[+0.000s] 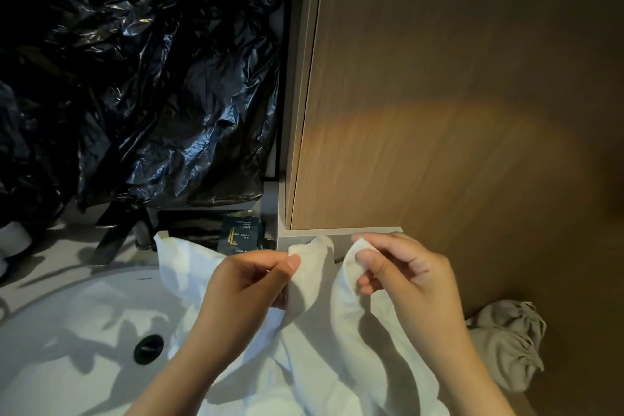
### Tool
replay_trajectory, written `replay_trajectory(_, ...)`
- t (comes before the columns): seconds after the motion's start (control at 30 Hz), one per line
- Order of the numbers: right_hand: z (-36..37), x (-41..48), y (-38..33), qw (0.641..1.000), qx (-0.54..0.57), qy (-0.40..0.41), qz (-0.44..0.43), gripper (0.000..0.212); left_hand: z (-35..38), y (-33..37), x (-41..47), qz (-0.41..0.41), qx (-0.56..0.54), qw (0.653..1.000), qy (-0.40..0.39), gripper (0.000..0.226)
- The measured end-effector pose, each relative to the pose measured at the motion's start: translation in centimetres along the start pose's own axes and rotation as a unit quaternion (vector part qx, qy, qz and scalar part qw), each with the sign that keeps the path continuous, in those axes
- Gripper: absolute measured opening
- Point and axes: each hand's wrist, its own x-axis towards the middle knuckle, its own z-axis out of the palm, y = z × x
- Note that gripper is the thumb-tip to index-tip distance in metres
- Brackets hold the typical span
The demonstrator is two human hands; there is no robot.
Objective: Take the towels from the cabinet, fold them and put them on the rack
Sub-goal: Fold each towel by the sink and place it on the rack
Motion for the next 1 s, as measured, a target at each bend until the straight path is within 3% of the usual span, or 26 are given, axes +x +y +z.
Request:
replay_trajectory(0.13,0.3,0.6,-1.7,0.997,-0.052,-0.020,-0.050,0.014,-0.6,1.5,0.6,0.069,-0.006,0.997,0.035,0.019)
replay_trajectory(0.23,1.4,0.6,-1.8,0.991,-0.099,-0.061,-0.063,0.016,-0.5,2.2,0.2,0.085,0.004,0.996,-0.006,0.024)
replay_trajectory(0.5,1.8,0.3,-1.3,0.993,-0.093,-0.058,-0.046,0.017,-0.7,1.8,-0.9,0.064,0.014,0.996,-0.068,0.024)
replay_trajectory(0.63,1.9,0.1,-1.1,0.994,-0.083,-0.057,-0.036,0.017,-0.5,1.8,-1.3,0.073,0.023,0.995,-0.063,0.033)
replay_trajectory(0.8,1.9,0.2,-0.9,0.995,-0.069,-0.065,-0.031,0.017,-0.3,2.0,-1.3,0.067,0.006,0.997,-0.048,0.017)
replay_trajectory(1.0,1.4,0.8,-0.2,0.988,-0.115,-0.098,-0.035,0.013,-0.6,1.9,-1.0,0.107,0.054,0.991,-0.052,0.020)
